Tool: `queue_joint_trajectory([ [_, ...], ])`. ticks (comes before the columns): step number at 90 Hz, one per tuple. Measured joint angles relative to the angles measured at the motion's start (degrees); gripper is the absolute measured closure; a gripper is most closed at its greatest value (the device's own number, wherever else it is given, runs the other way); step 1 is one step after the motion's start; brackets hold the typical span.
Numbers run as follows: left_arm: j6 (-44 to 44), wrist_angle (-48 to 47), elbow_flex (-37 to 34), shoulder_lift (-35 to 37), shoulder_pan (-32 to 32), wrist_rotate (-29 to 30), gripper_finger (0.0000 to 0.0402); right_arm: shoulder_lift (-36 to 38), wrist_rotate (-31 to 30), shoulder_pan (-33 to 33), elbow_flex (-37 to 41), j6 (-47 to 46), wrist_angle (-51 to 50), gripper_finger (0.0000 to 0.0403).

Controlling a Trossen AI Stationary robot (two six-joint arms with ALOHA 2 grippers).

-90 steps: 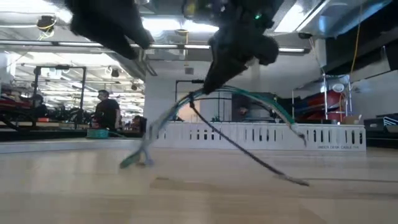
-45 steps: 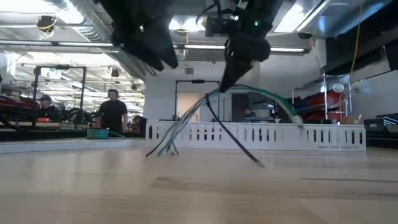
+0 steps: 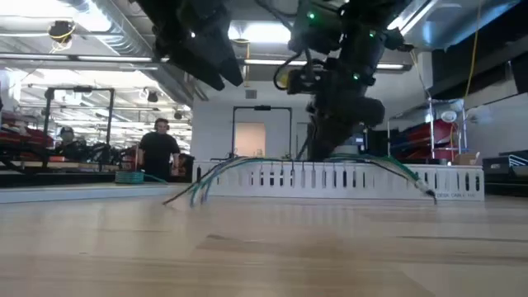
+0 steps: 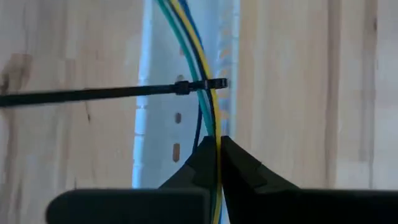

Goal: Ziptie cables
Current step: Insert the ziptied cable wires into the white cable duct

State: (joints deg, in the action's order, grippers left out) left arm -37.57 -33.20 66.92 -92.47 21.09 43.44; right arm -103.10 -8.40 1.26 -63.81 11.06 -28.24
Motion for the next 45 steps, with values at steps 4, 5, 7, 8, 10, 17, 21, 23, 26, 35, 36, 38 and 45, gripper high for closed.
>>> queue_joint_trajectory([
  [4,0.03,0.18,0.0,0.0,0.02,0.0,0.0148,-0.31,0.27,0.05,0.77,1.78,-0.15,0.0403],
  [5,0.03,0.18,0.0,0.0,0.05,0.0,0.0148,-0.4,0.29,0.05,0.98,2.33,-0.1,0.0403],
  [7,0.04,0.15,0.0,0.0,0.11,-0.03,0.0148,-0.52,0.31,0.04,1.35,3.42,0.13,0.0403],
  [8,0.05,0.12,0.0,0.0,0.19,-0.06,0.0148,-0.55,0.31,0.01,1.52,4.01,0.38,0.0403],
  [10,0.12,0.12,0.0,0.0,0.3,-0.14,0.0148,-0.55,0.3,-0.06,1.87,5.09,1.33,0.0403],
  [17,0.18,0.17,0.0,0.0,0.3,-0.33,0.0148,-0.31,0.23,-0.06,3.03,8.38,5.72,0.0403],
  [21,0.18,0.25,0.0,0.0,0.29,-0.76,0.0148,-0.27,0.03,-0.07,3.77,8.72,6.69,0.0401],
  [23,0.18,0.41,0.0,0.0,0.28,-0.94,0.0148,-0.3,-0.01,-0.07,4.09,8.74,6.95,0.0399],
  [26,0.19,0.9,0.0,0.0,0.28,-1.16,0.0148,-0.37,0.01,-0.07,4.43,8.8,7.3,0.0397],
  [35,0.18,1.41,0.0,0.0,0.28,-2.02,0.0148,-0.36,-0.05,-0.1,4.72,8.55,8.67,0.0384],
  [36,0.22,1.39,0.0,0.0,0.26,-2.23,0.0148,-0.36,-0.04,-0.1,4.72,8.54,8.73,0.0382],
  [38,0.39,1.35,0.0,0.0,0.25,-2.72,0.0148,-0.36,-0.04,-0.1,4.72,8.66,8.74,0.0377],
  [45,1.46,1.33,0.0,0.0,0.18,-5.15,0.0148,-0.36,-0.01,-0.1,4.77,10.14,8.47,0.0352],
])
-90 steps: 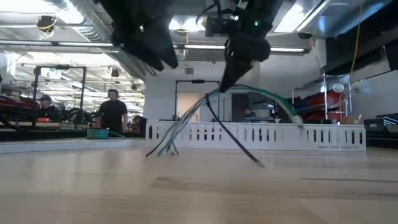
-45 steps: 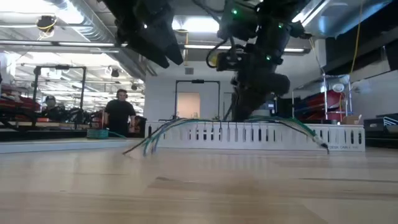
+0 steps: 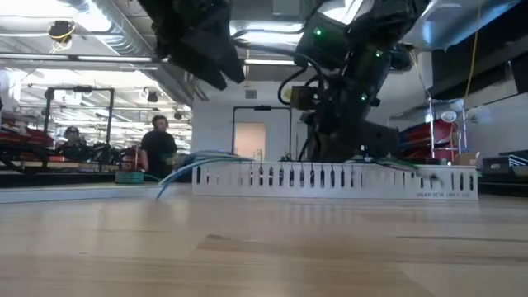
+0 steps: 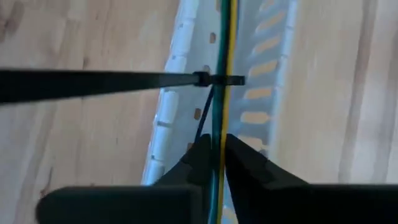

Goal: Ziptie cables
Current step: Insert the ziptied cable wires into the white cable duct

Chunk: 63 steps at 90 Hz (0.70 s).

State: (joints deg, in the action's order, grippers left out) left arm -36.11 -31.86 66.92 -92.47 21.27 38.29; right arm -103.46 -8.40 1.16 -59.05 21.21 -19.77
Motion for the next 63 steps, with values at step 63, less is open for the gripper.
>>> queue_joint_trajectory([
  [63,0.28,-0.17,0.0,0.05,0.12,-2.76,0.0148,8.6,3.96,0.05,-4.07,-5.96,-12.24,0.0191],
])
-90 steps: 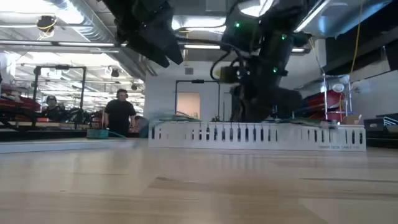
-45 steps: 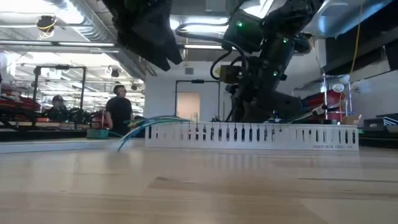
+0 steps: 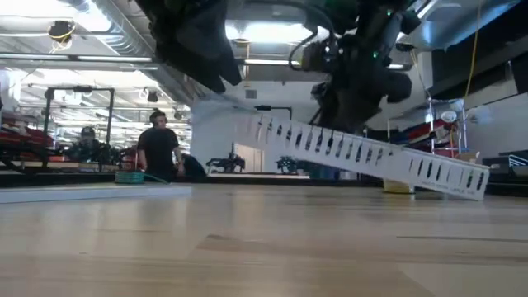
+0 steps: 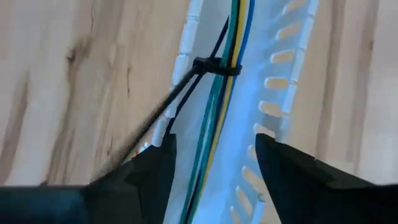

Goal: Ziptie cables
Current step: Insert the ziptied cable wires into the white cable duct

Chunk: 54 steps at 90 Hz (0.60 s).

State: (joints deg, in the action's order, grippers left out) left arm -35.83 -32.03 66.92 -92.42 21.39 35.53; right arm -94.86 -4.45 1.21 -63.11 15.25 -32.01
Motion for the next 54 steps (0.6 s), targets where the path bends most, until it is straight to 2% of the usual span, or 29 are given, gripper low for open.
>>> queue_joint_trajectory([
  [40,-0.02,-0.31,0.0,0.04,0.79,-0.06,0.0148,-4.82,4.08,-0.07,0.0,-1.96,1.88,0.0192],
  [47,0.03,-0.29,0.0,0.04,0.76,-0.05,0.0148,-4.8,5.07,-0.07,-0.02,-1.69,2.2,0.0205],
  [54,0.22,-0.29,0.0,0.04,0.74,-0.02,0.0148,-4.8,6.36,-0.07,-0.02,-1.56,1.95,0.0236],
])
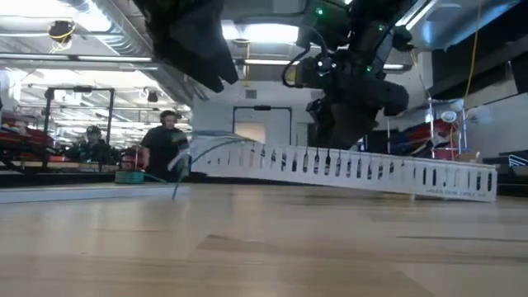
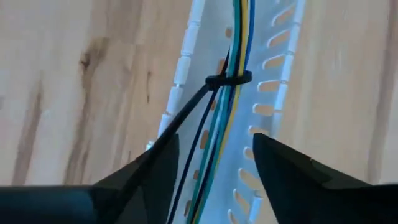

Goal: Ziptie cables
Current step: Insert the ziptied cable wires into the white cable duct

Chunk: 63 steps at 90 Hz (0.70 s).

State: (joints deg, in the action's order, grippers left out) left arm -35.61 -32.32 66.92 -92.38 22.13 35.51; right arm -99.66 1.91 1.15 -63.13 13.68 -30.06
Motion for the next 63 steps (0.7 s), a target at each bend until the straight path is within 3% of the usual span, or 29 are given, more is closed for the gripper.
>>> queue_joint_trajectory([
  [12,0.02,-0.04,0.0,0.0,0.01,0.0,0.0148,0.0,0.67,0.0,-0.02,-0.2,0.68,0.0297],
  [23,0.04,-0.02,0.0,0.0,0.02,-0.02,0.0148,0.0,-0.88,0.0,-0.98,0.05,-0.62,0.0314],
  [46,0.06,-0.01,0.0,0.0,-0.48,-0.88,0.0148,1.58,-3.14,0.0,-8.72,-3.25,-19.8,0.0274],
  [63,0.32,0.01,0.0,0.0,-0.48,-1.07,0.0148,6.83,-2.32,-0.07,-5.0,-10.05,-33.61,0.0246],
])
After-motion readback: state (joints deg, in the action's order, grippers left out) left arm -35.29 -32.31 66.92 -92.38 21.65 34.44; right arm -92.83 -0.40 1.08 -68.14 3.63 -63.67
